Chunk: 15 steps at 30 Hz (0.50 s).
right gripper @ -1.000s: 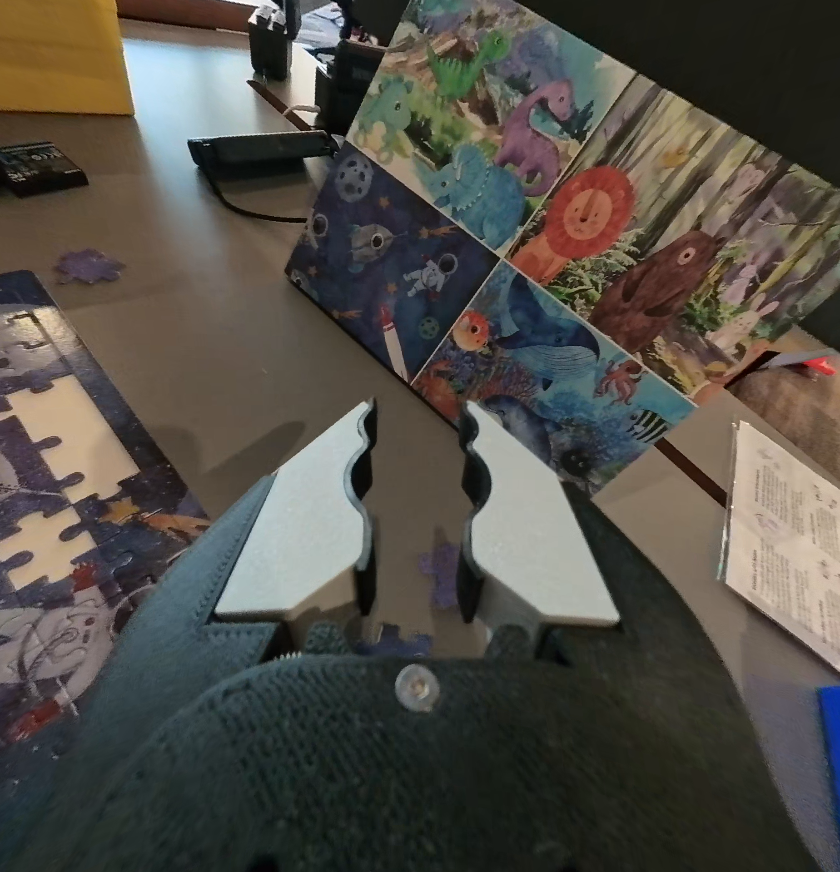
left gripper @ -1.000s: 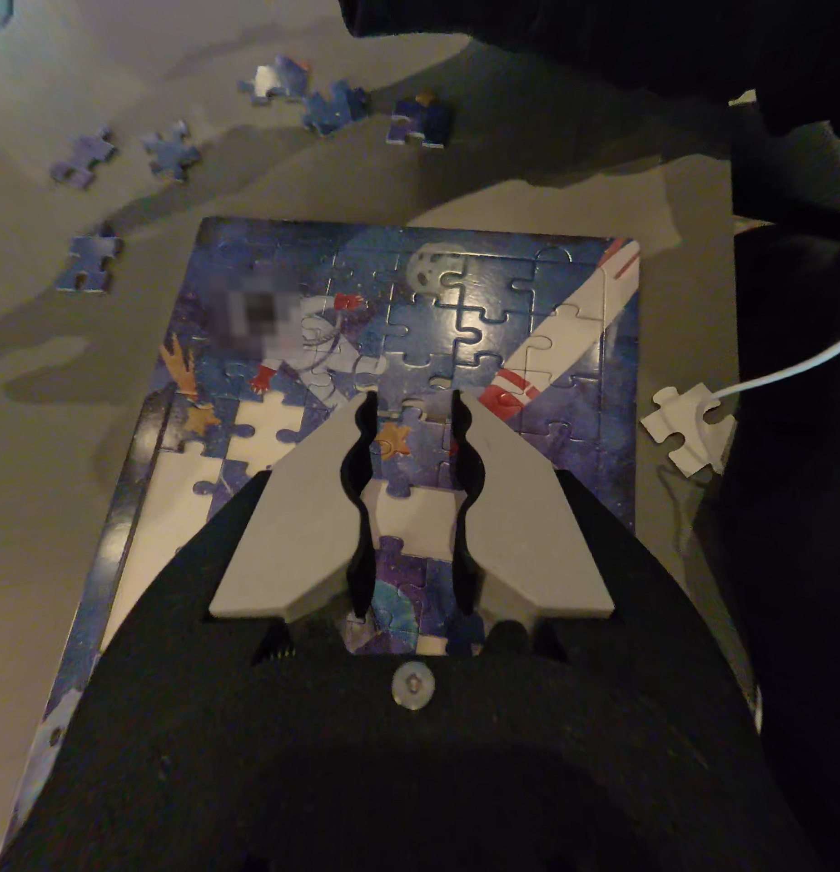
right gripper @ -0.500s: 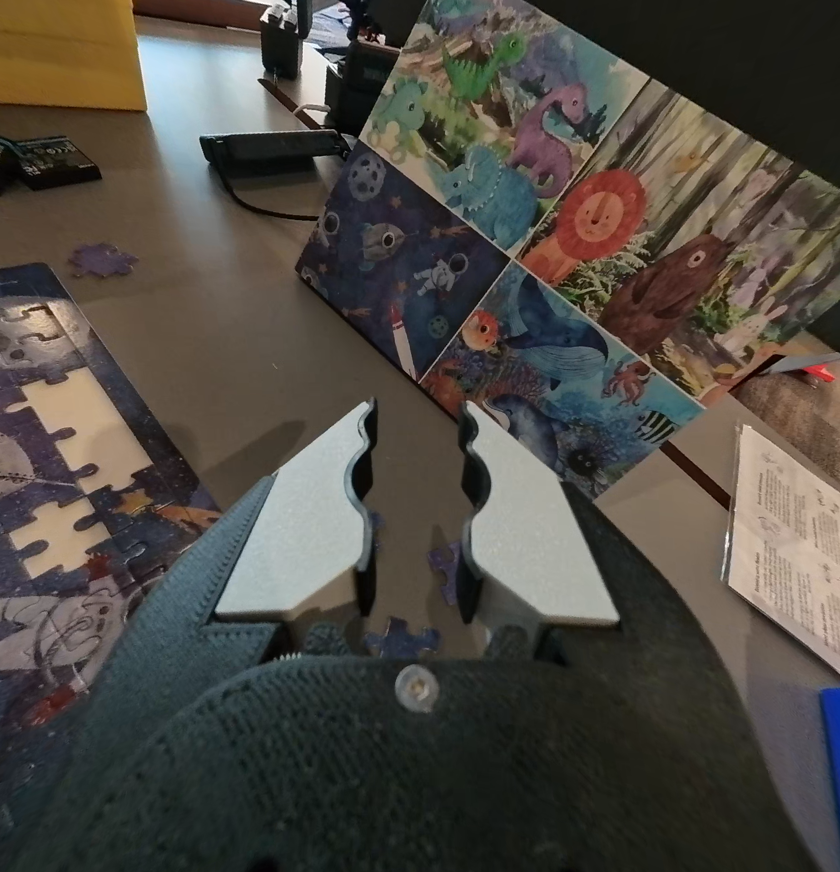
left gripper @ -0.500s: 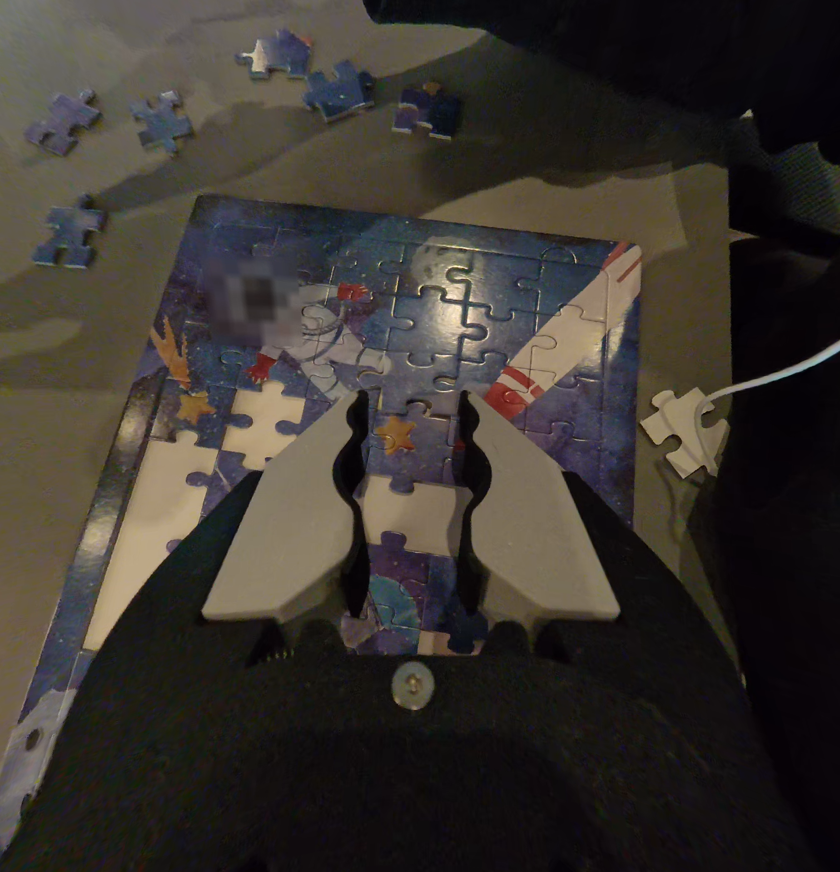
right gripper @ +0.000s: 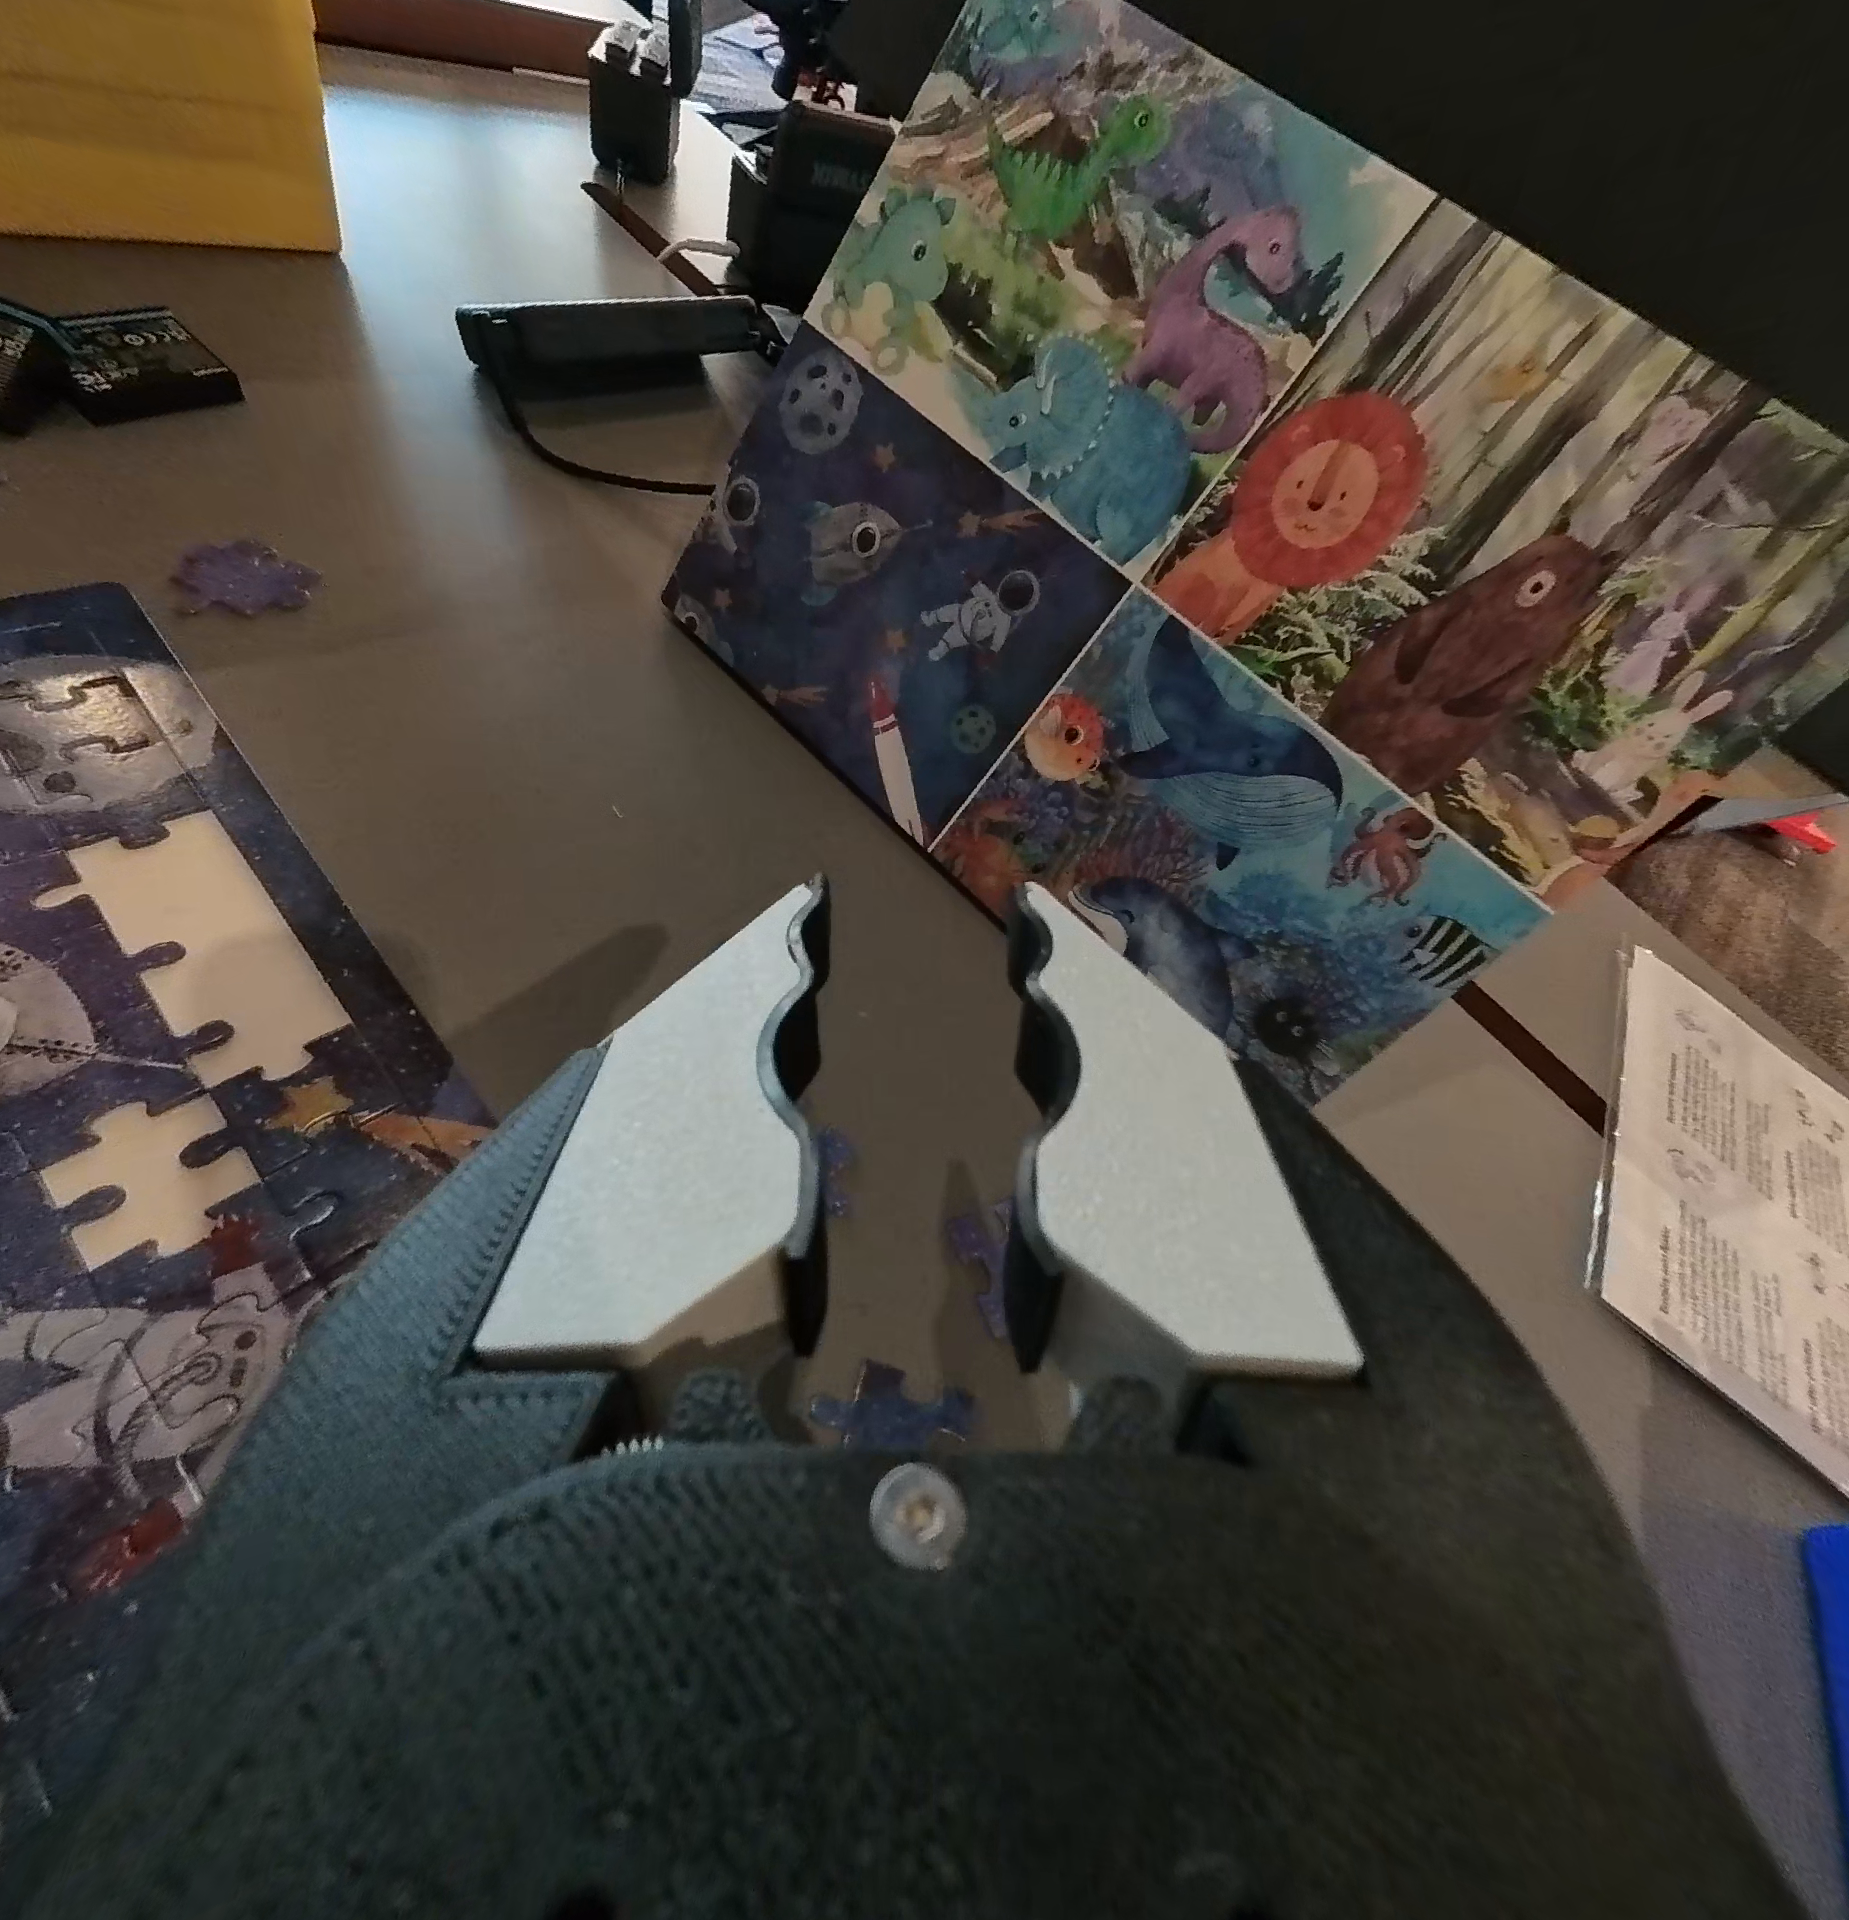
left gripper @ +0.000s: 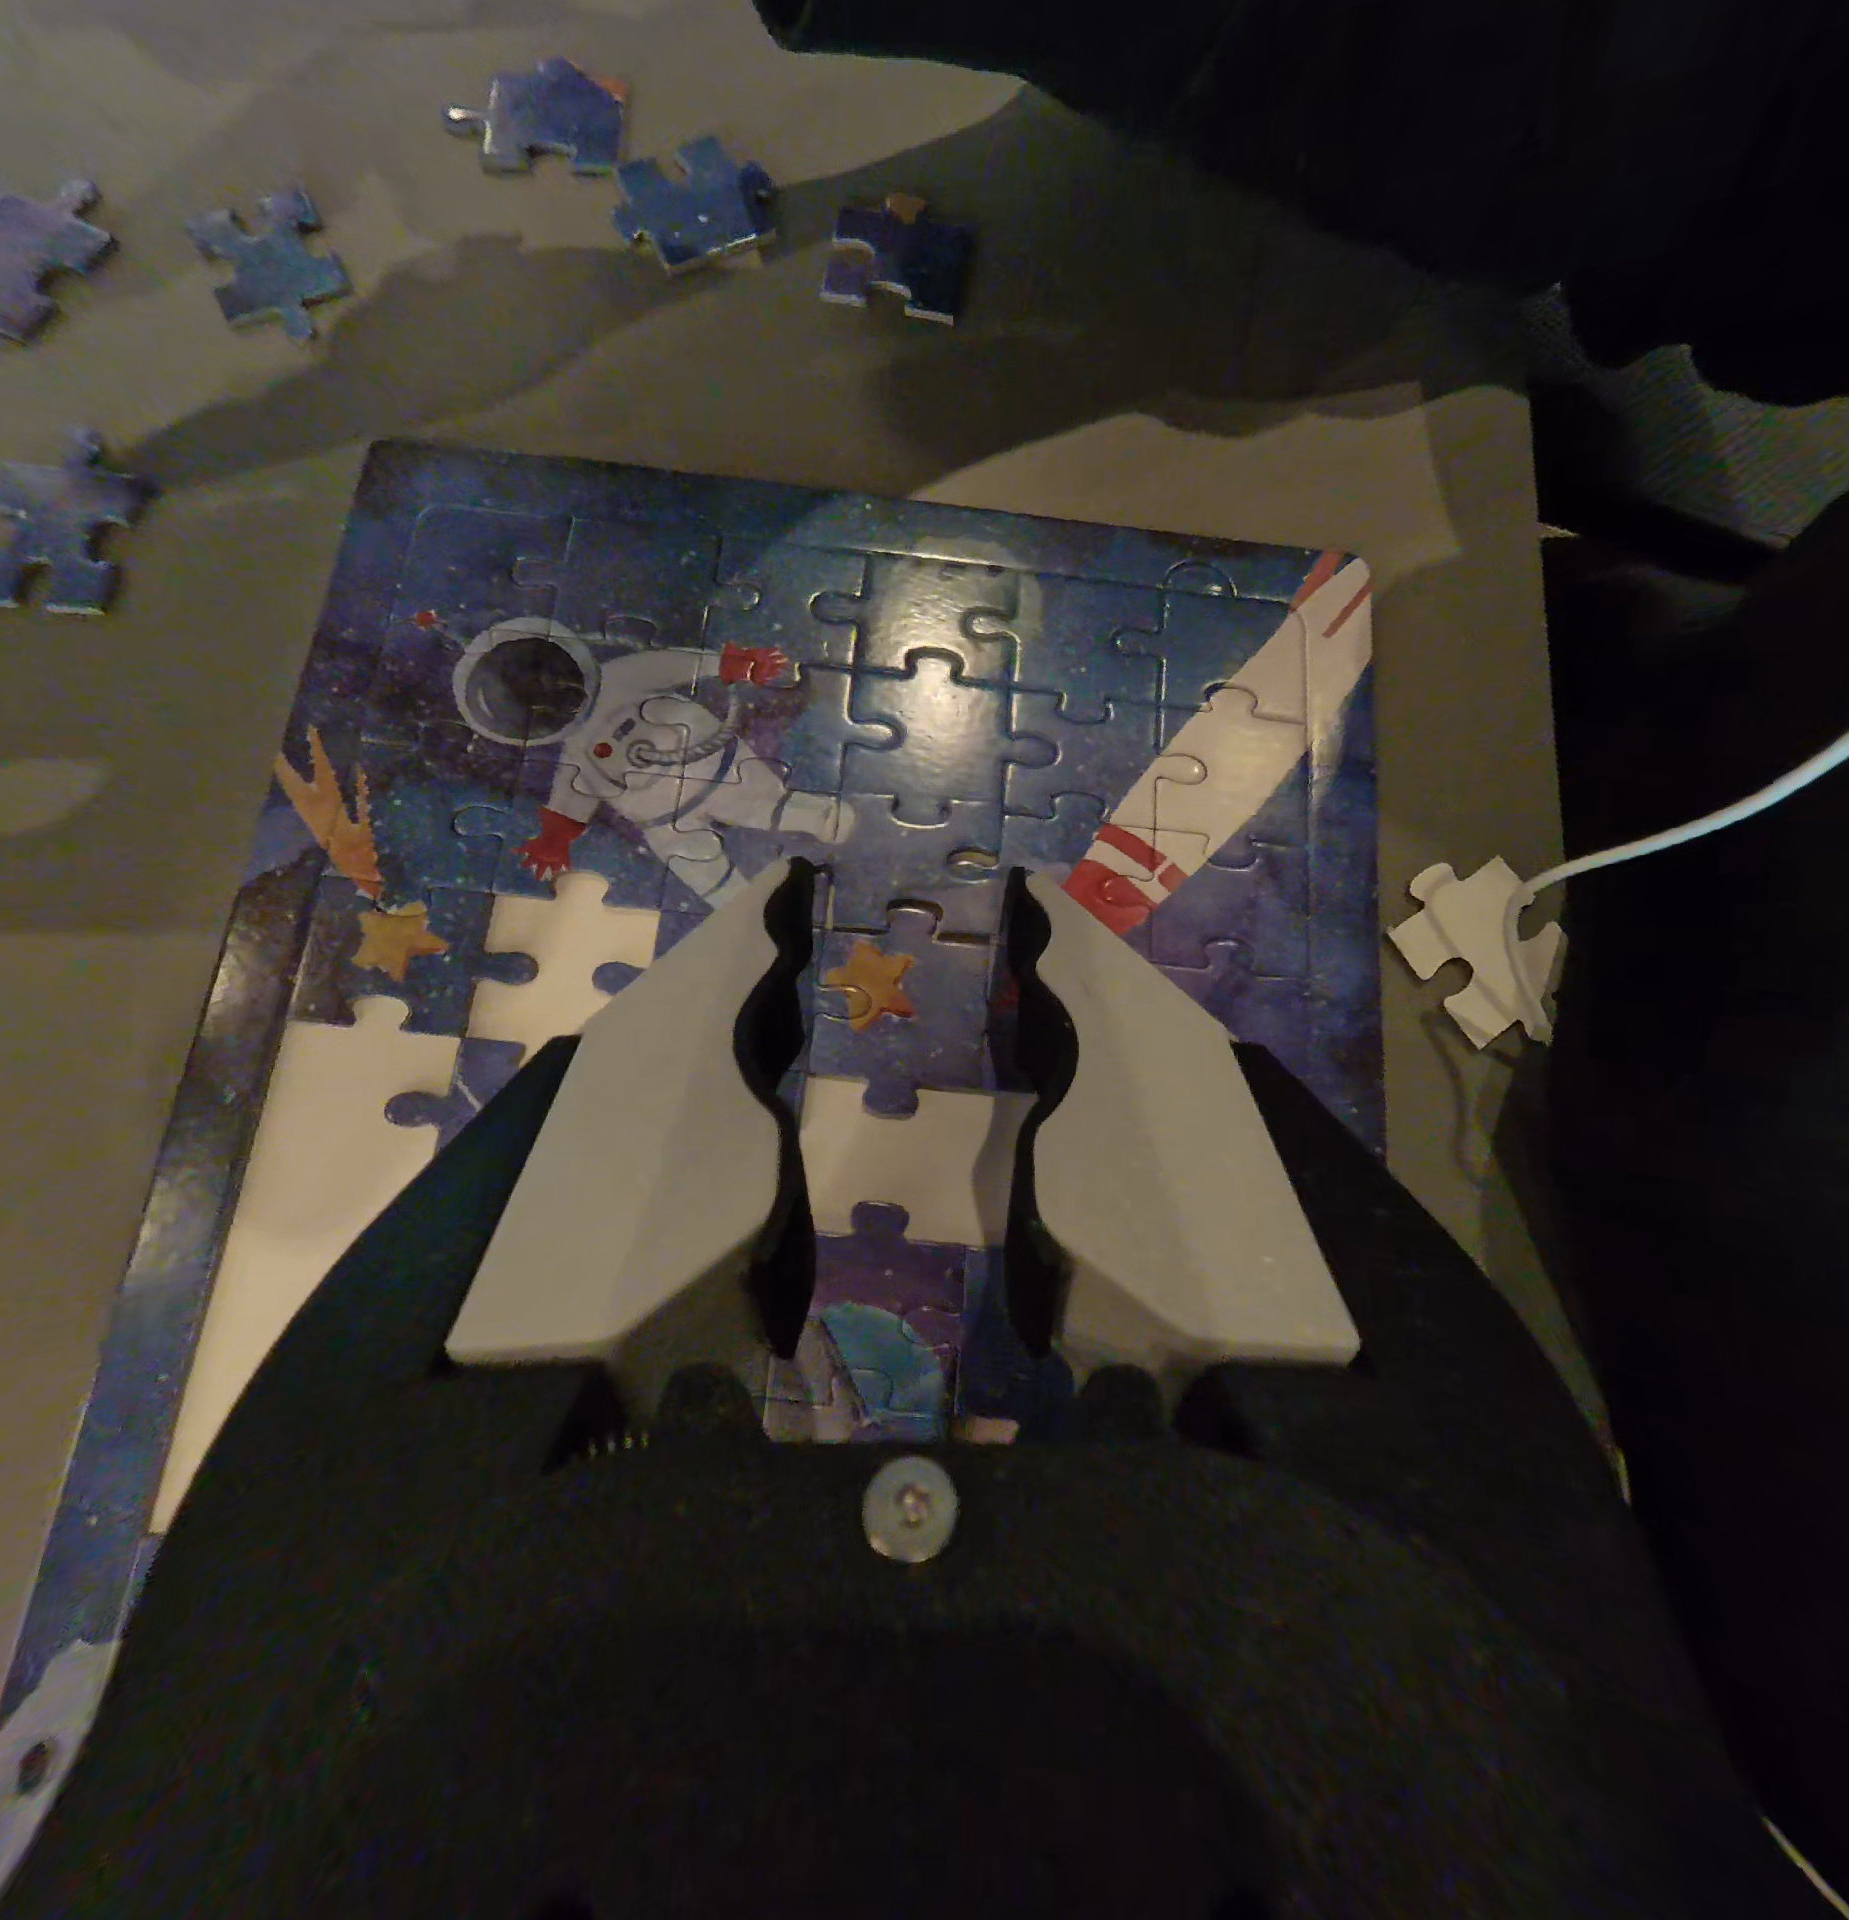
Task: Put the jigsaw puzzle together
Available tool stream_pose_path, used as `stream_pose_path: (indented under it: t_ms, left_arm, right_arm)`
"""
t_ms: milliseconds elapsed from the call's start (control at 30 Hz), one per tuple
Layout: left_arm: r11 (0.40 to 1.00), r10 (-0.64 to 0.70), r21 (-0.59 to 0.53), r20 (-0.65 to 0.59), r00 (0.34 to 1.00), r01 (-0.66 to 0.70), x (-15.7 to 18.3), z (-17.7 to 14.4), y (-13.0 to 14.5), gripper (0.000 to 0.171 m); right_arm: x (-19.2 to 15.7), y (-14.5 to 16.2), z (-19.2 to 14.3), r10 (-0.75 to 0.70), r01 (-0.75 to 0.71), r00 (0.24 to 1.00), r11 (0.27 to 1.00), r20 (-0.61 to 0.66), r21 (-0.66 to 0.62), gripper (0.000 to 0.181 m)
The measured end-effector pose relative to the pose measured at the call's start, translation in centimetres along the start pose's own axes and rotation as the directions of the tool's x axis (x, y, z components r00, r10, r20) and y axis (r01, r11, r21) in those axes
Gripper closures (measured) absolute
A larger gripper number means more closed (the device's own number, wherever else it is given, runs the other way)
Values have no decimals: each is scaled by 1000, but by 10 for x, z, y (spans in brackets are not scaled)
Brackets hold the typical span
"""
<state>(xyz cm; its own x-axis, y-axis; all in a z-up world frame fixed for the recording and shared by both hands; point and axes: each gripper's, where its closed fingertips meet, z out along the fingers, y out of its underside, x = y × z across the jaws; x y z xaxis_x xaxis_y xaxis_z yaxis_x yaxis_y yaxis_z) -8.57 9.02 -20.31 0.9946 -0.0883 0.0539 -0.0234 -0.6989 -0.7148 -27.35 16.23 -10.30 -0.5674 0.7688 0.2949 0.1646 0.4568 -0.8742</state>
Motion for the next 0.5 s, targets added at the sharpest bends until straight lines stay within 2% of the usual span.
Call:
stream_pose_path:
  t_ms: [500]
  left_arm:
    - [1000, -1, 6, 11, 1000, 1, 0, 4, -4, 137]
  right_arm:
    - [-5, -4, -1, -13, 13, 1000, 1000, 10, 5, 148]
